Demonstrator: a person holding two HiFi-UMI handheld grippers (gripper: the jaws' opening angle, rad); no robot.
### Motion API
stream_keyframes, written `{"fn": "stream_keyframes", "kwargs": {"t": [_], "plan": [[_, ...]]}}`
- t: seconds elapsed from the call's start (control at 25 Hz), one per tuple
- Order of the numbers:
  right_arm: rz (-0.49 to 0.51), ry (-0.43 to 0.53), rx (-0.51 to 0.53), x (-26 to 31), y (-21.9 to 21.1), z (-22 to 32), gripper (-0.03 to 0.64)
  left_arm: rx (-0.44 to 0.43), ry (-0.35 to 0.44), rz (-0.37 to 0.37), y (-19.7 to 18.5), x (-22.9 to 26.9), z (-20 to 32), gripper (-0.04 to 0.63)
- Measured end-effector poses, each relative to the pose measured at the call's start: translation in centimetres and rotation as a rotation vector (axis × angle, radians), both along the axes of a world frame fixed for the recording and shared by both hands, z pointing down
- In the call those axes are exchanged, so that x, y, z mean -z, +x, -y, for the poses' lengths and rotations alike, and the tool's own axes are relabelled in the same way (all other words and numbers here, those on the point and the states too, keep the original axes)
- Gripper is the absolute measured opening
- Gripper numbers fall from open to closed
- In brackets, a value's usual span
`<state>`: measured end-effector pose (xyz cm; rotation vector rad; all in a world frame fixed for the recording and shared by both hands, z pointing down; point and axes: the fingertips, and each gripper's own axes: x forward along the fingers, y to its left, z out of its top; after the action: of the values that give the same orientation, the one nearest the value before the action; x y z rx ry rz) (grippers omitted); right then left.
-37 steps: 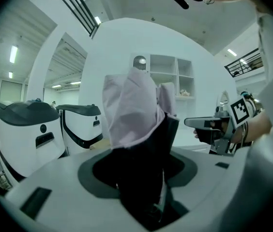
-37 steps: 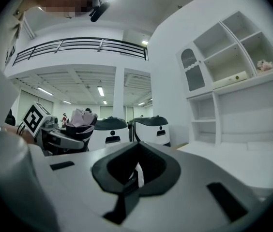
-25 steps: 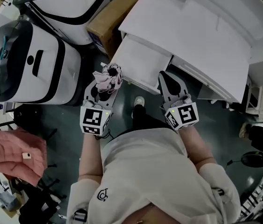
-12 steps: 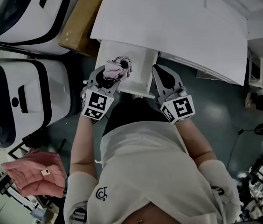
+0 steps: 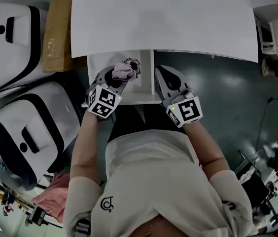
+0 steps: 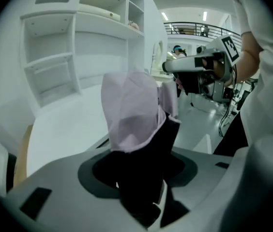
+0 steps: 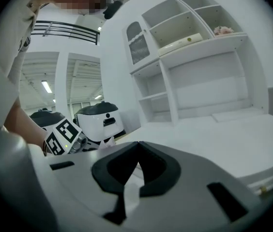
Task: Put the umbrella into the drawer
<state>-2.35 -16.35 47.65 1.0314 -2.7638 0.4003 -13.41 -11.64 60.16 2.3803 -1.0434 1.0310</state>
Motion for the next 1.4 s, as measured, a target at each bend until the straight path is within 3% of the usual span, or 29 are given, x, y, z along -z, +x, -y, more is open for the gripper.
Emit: {"fn": "stream_keyframes", "kwargs": {"t": [0.2,0.64,0.96,1.24,1.32,1.4], "plan": [[-0.028,-0.056,-0.071,-2.6,0.8,0.2,0.006,-0.122,-0.112,0.022,0.9,-5.7,1.0,0.236],[-0.05,-0.086,-0.217,-6.9,4.7,2.0,0.006,-0.253,-0.3,0.078,1.8,-15.8,0.5,0.238],[-0.034,-0.147,-0.272,-9.5,4.4,-0.3,0.006,-0.287,-0.365,0.114,1.8,-20.3,-0.1,0.239],[-0.012,-0.186,-0.308,-9.8,4.6,-1.0,0.006,-0.287,-0.375,0.104,2.1,-21.2,0.2,0.252],[-0.011,-0.189,-0.321,-9.5,4.9,-1.0,0.006,-0.268,-0.381,0.1,2.2,-21.1,0.4,0.277],[-0.008,-0.191,-0.323,-9.0,5.0,-1.1,0.006,-0.242,-0.381,0.091,2.4,-20.6,0.6,0.343]]}}
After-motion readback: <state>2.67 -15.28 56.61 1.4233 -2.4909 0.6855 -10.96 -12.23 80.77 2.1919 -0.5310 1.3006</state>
